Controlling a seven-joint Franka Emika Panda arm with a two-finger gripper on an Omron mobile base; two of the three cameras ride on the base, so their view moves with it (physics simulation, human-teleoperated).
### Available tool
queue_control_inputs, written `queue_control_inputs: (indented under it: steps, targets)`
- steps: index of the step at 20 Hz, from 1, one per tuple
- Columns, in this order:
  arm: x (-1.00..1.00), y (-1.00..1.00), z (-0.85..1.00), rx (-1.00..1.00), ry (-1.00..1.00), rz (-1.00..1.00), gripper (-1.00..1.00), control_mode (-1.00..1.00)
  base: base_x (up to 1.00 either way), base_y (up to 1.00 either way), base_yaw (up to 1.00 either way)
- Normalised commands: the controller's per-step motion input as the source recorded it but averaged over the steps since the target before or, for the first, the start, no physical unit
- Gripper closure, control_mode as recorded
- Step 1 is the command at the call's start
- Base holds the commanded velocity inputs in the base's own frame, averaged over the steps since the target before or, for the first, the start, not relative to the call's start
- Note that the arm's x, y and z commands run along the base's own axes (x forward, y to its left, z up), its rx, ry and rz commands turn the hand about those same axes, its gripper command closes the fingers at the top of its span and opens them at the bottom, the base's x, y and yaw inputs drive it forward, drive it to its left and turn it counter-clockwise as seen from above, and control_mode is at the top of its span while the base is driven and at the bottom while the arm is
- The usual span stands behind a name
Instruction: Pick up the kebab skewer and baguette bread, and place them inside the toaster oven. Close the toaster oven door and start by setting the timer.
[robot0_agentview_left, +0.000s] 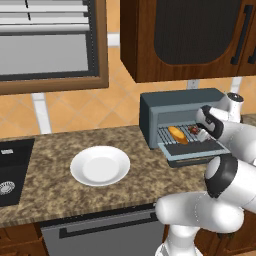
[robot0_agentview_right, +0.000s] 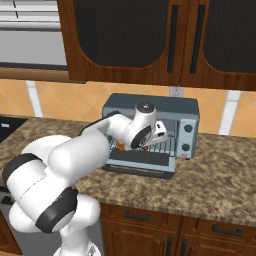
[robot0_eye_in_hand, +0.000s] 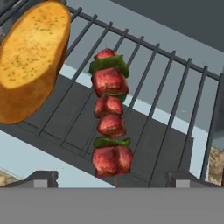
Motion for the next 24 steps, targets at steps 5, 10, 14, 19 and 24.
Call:
queue_control_inputs:
  steps: [5, 10, 14, 19, 24]
  targets:
    - [-0.76, 0.04, 0.28, 0.0, 0.0, -0.13, -1.0, -1.0, 0.0, 0.0, 0.0]
    - [-0.64, 0.21, 0.0, 0.0, 0.04, -0.31, -1.0, -1.0, 0.0, 0.0, 0.0]
    - [-0.23, 0.19, -0.06, 0.0, 0.01, -0.27, -1.0, -1.0, 0.0, 0.0, 0.0]
    - [0.0, 0.0, -0.1, 0.0, 0.0, -0.23, -1.0, -1.0, 0.0, 0.0, 0.0]
    - [0.07, 0.0, -0.05, 0.0, 0.0, -0.16, -1.0, -1.0, 0.0, 0.0, 0.0]
